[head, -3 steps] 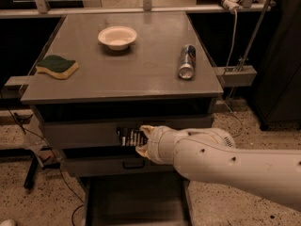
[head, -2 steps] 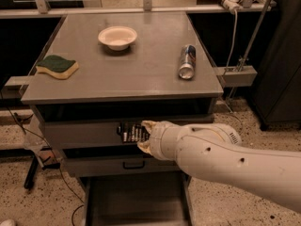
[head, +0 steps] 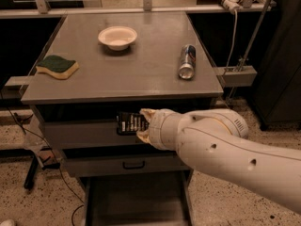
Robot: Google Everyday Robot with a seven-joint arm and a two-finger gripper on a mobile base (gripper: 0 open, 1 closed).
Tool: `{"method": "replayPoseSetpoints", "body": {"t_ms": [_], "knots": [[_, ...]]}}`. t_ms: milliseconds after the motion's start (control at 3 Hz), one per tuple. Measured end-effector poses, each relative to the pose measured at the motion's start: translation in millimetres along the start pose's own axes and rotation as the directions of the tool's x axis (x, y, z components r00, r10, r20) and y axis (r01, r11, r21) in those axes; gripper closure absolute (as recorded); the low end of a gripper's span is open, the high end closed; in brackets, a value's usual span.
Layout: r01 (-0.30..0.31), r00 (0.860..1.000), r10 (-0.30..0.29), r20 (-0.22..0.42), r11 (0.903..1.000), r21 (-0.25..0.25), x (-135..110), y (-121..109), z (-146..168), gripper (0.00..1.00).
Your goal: Pick rxbar chocolate from bottom drawer and place on counter
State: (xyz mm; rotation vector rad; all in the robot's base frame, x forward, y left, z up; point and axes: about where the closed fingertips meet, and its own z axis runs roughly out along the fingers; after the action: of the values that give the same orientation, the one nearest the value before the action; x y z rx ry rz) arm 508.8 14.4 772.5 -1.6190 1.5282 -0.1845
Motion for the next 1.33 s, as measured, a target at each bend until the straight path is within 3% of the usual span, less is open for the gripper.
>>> {"method": "replayPoseSetpoints", "body": {"t_ms": [667, 1333], "knots": [[0.066, 0.998, -0.065, -0.014, 0.9965, 0.052, -36.3, -45.3, -17.2, 1.0], [0.102, 0.994, -0.1, -0.036, 0.9924, 0.069, -79.3, -87.7, -6.2, 1.0]]}}
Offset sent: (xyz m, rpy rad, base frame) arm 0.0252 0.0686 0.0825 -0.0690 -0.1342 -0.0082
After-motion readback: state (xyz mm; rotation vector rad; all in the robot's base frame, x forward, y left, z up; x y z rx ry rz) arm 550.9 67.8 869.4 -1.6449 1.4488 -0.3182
